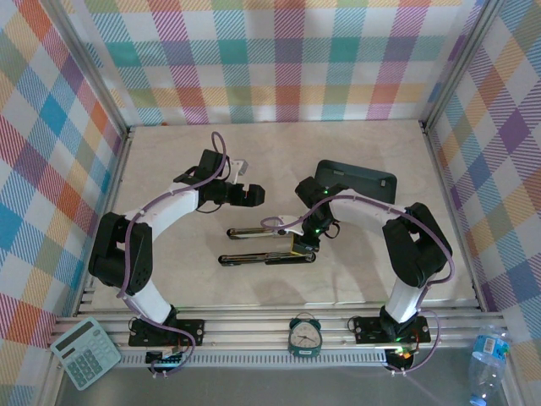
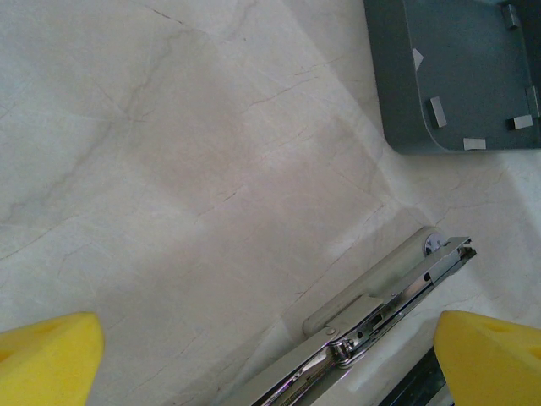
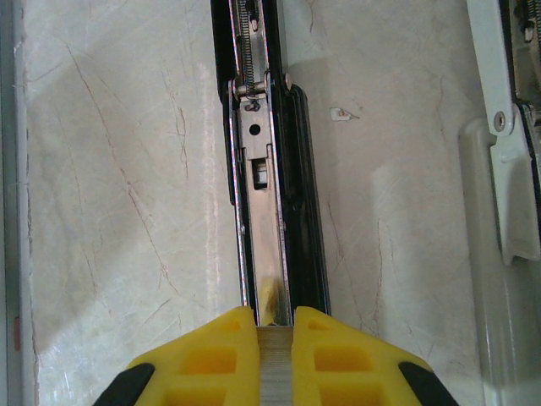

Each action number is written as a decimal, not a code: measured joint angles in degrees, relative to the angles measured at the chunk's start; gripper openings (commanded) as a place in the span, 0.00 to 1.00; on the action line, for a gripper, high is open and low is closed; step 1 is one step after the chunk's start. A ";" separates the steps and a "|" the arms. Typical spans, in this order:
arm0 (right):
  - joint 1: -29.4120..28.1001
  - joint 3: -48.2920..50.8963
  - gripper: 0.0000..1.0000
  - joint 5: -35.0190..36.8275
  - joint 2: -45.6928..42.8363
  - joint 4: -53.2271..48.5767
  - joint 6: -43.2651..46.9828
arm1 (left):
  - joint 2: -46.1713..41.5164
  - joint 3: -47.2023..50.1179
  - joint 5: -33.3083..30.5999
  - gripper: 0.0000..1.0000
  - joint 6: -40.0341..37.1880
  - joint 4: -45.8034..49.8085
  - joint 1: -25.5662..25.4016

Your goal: Load the staples into the stapler

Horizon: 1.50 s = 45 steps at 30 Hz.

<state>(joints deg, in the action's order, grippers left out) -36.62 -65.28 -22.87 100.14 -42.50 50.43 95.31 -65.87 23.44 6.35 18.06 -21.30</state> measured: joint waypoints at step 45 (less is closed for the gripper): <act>-0.11 1.53 0.10 4.11 -1.64 -0.81 1.51 | 0.33 -0.42 -0.04 1.00 -0.02 0.48 -0.07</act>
<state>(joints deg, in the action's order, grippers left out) -36.73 -63.75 -18.76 98.50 -43.31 51.94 95.64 -66.28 23.40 6.33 18.55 -21.37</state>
